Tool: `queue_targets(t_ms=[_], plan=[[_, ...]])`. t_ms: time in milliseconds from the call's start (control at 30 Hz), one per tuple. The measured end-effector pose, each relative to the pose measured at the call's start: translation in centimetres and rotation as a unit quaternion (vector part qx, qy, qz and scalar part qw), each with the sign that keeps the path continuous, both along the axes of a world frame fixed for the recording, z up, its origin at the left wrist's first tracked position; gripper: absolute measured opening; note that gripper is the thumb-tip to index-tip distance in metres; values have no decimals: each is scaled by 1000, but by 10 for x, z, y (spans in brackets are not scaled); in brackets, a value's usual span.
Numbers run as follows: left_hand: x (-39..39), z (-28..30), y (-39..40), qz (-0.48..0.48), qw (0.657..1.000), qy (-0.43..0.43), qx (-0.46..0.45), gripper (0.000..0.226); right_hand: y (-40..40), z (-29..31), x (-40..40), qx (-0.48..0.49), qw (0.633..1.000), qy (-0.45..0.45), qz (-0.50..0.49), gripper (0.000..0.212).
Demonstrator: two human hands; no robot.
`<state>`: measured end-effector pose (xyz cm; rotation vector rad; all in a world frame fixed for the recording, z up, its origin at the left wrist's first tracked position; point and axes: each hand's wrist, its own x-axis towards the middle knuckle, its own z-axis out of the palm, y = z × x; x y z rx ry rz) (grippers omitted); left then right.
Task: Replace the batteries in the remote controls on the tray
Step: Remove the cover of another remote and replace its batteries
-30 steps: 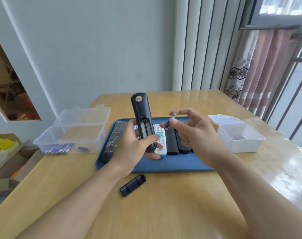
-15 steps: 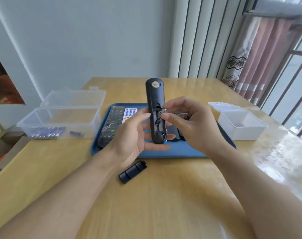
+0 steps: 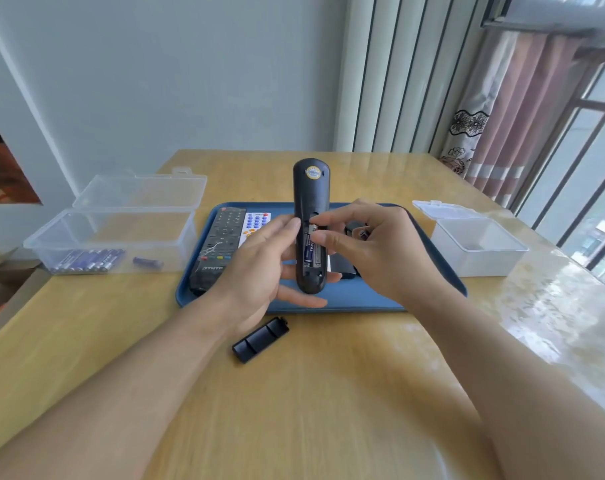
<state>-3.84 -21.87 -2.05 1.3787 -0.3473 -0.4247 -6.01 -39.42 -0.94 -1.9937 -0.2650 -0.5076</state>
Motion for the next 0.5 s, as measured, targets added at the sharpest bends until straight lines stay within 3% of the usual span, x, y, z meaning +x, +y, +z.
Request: queue_targets(t_ms=[200, 333, 500], plan=[[-2, 0, -2, 17, 1000, -12, -2, 34, 5, 5, -5, 27, 999, -1, -31, 18], [-3, 0, -2, 23, 1000, -15, 2, 26, 6, 2, -4, -7, 998, -9, -62, 39], [0, 0, 0, 13, 1000, -15, 4, 19, 1, 1, -2, -43, 996, -1, -84, 45]])
